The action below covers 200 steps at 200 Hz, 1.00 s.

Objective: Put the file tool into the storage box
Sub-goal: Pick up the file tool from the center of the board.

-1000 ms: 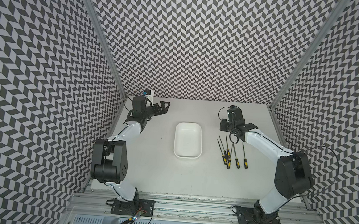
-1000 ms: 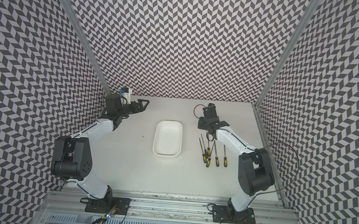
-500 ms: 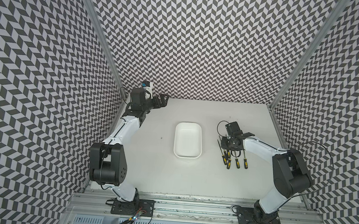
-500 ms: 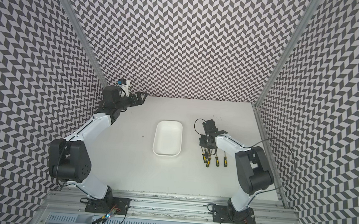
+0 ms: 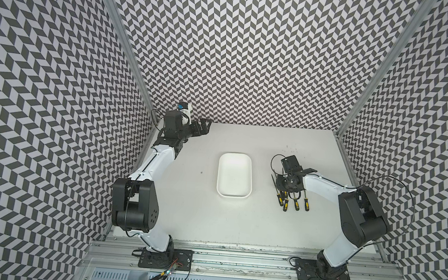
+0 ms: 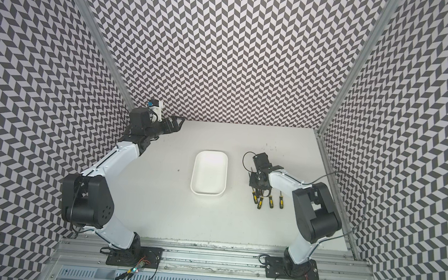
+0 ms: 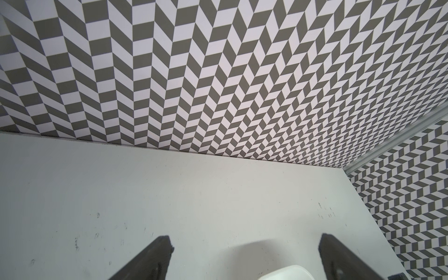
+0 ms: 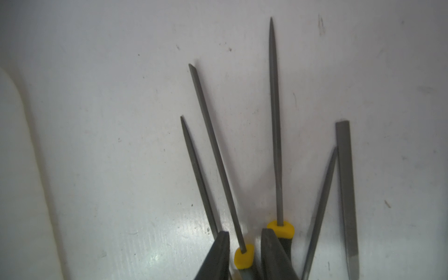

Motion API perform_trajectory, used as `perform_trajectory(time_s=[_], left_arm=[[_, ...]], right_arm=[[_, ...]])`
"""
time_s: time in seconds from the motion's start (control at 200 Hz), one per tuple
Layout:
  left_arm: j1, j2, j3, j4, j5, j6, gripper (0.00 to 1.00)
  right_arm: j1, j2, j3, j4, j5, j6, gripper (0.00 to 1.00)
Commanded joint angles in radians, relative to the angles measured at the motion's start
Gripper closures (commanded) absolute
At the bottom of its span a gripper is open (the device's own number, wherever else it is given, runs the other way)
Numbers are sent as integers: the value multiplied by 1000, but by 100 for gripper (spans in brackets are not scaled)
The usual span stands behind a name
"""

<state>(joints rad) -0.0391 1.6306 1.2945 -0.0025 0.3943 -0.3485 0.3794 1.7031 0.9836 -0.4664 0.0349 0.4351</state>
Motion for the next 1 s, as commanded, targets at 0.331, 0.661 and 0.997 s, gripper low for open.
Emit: perform_trajectory(time_s=[0.331, 0.661, 0.997], left_arm=[[-4, -3, 19, -5, -11, 20, 0], [-4, 7, 39, -27, -9, 18, 0], [-14, 8, 42, -23, 22, 9, 0]], right_arm=[[18, 58, -8, 8, 51, -4, 77], [17, 21, 73, -16, 70, -9, 100], [16, 48, 260, -63, -30, -36, 100]])
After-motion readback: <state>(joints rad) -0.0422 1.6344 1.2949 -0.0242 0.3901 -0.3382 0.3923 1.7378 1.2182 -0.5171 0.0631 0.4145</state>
